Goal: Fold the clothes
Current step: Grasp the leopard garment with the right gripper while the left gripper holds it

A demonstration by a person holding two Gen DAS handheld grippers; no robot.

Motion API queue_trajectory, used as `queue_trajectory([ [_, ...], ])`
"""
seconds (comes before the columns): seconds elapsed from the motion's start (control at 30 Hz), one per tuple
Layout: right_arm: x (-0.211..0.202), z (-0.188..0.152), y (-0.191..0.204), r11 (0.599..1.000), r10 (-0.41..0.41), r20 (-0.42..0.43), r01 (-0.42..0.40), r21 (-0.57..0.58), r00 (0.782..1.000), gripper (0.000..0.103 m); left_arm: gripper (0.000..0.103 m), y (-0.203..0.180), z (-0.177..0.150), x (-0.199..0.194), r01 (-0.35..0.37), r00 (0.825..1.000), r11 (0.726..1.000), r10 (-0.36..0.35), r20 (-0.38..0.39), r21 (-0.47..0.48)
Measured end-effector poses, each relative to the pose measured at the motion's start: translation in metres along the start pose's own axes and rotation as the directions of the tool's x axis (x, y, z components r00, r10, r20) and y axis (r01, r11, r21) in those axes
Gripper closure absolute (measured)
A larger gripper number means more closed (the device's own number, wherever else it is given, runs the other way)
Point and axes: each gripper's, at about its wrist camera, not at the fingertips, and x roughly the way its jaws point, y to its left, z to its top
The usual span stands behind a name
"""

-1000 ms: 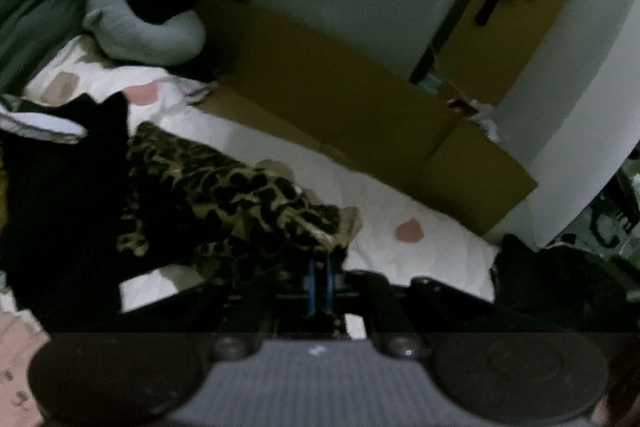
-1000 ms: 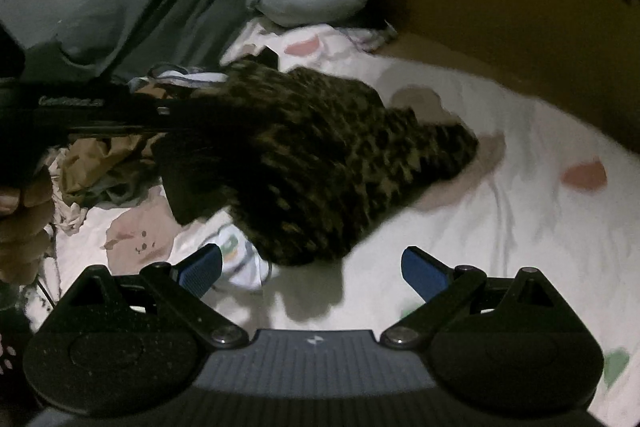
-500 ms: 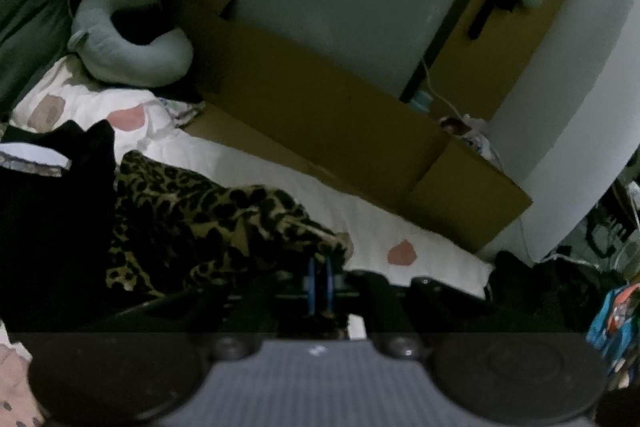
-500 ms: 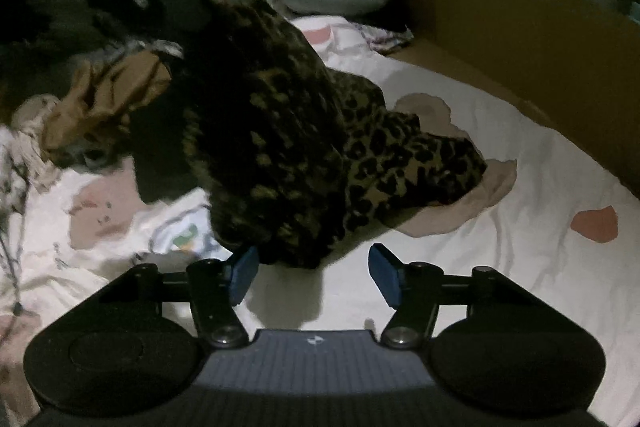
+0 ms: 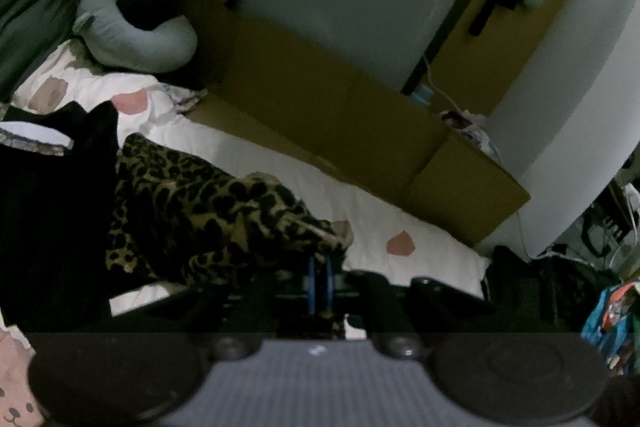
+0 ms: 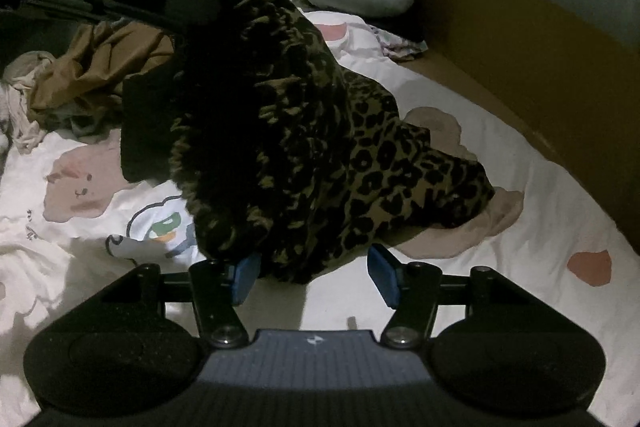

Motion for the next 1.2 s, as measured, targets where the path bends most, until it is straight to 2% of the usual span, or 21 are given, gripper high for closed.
queue_trajectory([
  [0.2, -0.003, 0.008, 0.013, 0.998, -0.017, 0.062, 0.020, -0.056, 0.998, 0.040, 0.098, 0.005, -0.001, -0.003, -0.009, 1.000, 1.000, 0.009, -0.003, -0.007],
  [0.3, 0.003, 0.012, 0.013, 0.997, -0.014, 0.060, 0.018, -0.070, 0.998, 0.041, 0.098, 0.007, -0.001, -0.005, -0.020, 1.000, 1.000, 0.020, -0.006, -0.011],
  [0.33, 0.005, 0.014, 0.011, 0.998, 0.004, 0.060, 0.000, -0.065, 0.998, 0.053, 0.098, 0.008, -0.002, -0.006, -0.024, 1.000, 1.000, 0.024, -0.007, -0.013],
  [0.37, 0.007, 0.015, 0.007, 0.998, 0.034, 0.060, -0.030, -0.056, 0.998, 0.071, 0.098, 0.009, -0.002, -0.006, -0.027, 1.000, 1.000, 0.027, -0.008, -0.014],
  [0.43, 0.009, 0.017, 0.003, 0.997, 0.060, 0.045, -0.059, -0.040, 0.997, 0.084, 0.098, 0.011, -0.003, -0.006, -0.035, 0.999, 0.999, 0.034, -0.010, -0.015],
  [0.47, 0.008, 0.017, 0.003, 0.997, 0.058, 0.045, -0.056, -0.043, 0.997, 0.085, 0.098, 0.012, -0.003, -0.006, -0.037, 0.999, 0.999, 0.037, -0.012, -0.015],
  [0.77, -0.011, 0.010, -0.001, 0.997, 0.068, 0.050, -0.066, -0.035, 0.996, 0.090, 0.098, 0.009, -0.004, -0.014, -0.012, 1.000, 1.000, 0.012, -0.028, -0.003],
  [1.0, -0.050, 0.019, 0.000, 0.997, 0.072, 0.103, -0.072, -0.008, 0.992, 0.092, 0.098, -0.009, 0.003, -0.038, 0.031, 0.999, 0.999, -0.031, -0.012, 0.014],
  [1.2, -0.090, 0.034, 0.006, 0.997, 0.075, 0.150, -0.074, -0.012, 0.986, 0.092, 0.098, -0.030, 0.018, -0.067, 0.039, 0.999, 0.999, -0.040, 0.017, 0.038],
])
